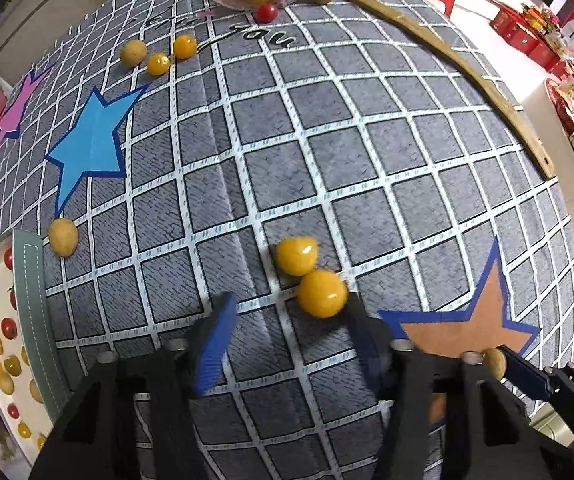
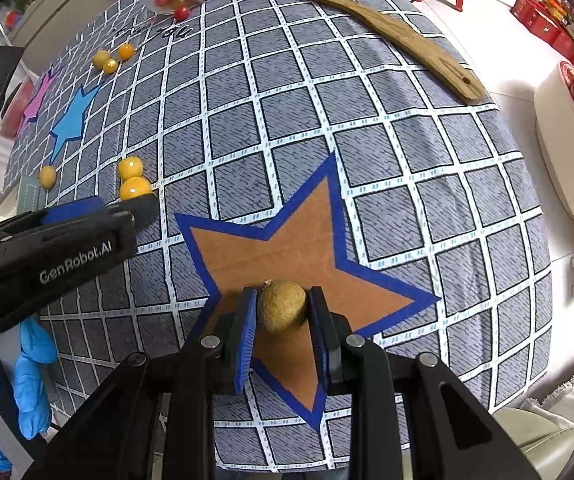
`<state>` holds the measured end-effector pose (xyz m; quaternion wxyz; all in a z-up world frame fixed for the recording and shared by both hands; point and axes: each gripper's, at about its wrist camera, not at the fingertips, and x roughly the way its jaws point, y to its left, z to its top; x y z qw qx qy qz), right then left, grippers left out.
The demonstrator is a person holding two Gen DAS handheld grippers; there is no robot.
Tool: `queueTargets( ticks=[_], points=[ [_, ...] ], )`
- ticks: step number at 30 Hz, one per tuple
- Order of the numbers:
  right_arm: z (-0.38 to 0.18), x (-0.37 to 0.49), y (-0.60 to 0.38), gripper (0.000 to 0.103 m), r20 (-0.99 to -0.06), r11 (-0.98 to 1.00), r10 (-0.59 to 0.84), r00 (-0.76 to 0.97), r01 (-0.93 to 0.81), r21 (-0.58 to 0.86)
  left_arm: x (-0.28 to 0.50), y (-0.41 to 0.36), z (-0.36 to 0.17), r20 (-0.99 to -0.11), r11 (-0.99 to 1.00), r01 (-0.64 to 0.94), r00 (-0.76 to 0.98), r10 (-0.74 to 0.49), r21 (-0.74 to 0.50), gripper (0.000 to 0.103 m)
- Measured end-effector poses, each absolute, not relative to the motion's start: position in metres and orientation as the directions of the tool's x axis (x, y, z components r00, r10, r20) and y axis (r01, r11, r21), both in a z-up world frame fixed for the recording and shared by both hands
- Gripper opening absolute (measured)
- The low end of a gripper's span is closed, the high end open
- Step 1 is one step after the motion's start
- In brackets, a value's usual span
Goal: Organize fruits
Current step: 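Grasp a pale yellow tomato with the right tool while the left grasps a yellow tomato, then carry both tomatoes over the white tray and open both tools to drop them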
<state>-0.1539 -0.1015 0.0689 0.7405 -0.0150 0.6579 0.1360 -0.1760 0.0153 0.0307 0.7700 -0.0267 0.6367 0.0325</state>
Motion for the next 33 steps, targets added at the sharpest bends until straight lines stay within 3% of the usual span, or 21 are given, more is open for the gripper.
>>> queueTargets(
  ticks=[3, 13, 33],
  points=[
    [0.072, -0.156, -0.107, 0.028, -0.977, 0.962, 0.190, 0.099, -0.218, 0.165, -0.172, 0.012, 0.036, -0.981, 0.997, -0.073, 0.195, 0.004, -0.010, 0.024],
    [0.089, -0.157, -0.117, 0.028, -0.974, 0.965, 0.196, 0.111, -0.200, 0.171, -0.191, 0.038, 0.053, -0.970, 0.985, -0.095, 0.211, -0.120, -0.142, 0.024],
    [0.108, -0.166, -0.051, 0.028, -0.970, 0.929, 0.223, 0.099, -0.322, 0.181, -0.262, 0.111, 0.086, -0.963, 0.977, -0.183, 0.264, -0.056, -0.108, 0.024]
  ],
)
